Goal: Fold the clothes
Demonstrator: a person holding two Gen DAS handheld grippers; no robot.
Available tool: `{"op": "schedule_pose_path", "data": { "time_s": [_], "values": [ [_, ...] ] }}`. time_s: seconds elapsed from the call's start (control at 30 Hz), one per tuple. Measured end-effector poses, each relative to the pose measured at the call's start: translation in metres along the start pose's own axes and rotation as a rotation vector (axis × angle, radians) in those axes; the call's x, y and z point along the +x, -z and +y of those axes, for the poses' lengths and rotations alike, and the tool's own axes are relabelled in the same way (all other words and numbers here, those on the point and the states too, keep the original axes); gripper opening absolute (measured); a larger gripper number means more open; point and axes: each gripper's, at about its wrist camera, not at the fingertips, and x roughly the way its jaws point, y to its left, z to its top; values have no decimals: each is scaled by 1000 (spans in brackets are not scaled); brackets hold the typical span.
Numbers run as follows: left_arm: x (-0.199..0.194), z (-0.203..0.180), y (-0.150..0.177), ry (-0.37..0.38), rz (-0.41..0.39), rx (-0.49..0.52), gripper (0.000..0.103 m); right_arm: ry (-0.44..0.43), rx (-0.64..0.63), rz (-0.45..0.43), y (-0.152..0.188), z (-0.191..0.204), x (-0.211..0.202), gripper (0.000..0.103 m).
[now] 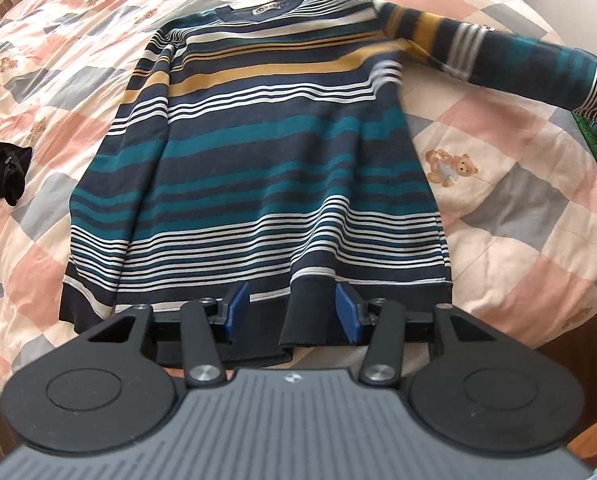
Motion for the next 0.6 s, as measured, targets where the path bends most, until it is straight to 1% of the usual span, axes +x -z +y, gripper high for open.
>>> {"op": "schedule_pose_path", "data": {
  "time_s": [0.03, 0.07, 0.1, 0.13, 0.17, 0.2, 0.23, 0.27, 0.3, 0.33, 0.37, 0.43, 0.5, 0.53, 0.6],
  "values": [
    [1, 1, 0, -2, 2, -6, 44, 1, 9, -11, 3, -4, 2, 3],
    [2, 3, 0, -4, 7, -17, 44, 46, -7, -7, 8, -7, 8, 2],
    [3, 5, 1, -5, 12, -30, 44, 123, -41, 24, 14, -6, 28, 2],
    [4, 7, 1, -6, 17, -39, 44, 199, -42, 61, 19, -11, 47, 2],
    [5, 8, 1, -6, 22, -47, 44, 256, -6, 97, 23, -16, 70, 2],
    [5, 11, 3, -4, 20, -50, 44, 289, 23, 132, 31, -21, 90, 2],
    [4, 15, 5, -11, 16, -51, 44, 347, 57, 153, 36, -24, 105, 4],
    [4, 18, 7, -18, 11, -51, 44, 403, 82, 171, 40, -26, 117, 9],
    [4, 22, 9, -25, 7, -51, 45, 445, 93, 188, 40, -23, 124, 17],
    [3, 28, 11, -33, 3, -63, 45, 486, 103, 206, 40, -20, 130, 46],
    [2, 36, 14, -45, 0, -80, 45, 519, 102, 207, 39, -16, 130, 62],
    [1, 55, 21, -81, -1, -124, 46, 526, 103, 176, 36, -4, 121, 63],
    [2, 79, 30, -115, 3, -188, 46, 508, 149, 100, 34, 5, 106, 66],
    [3, 92, 35, -128, 5, -225, 46, 470, 179, 64, 34, 14, 98, 69],
    [6, 121, 46, -150, 11, -300, 46, 341, 222, 25, 35, 38, 93, 72]
  ]
}}
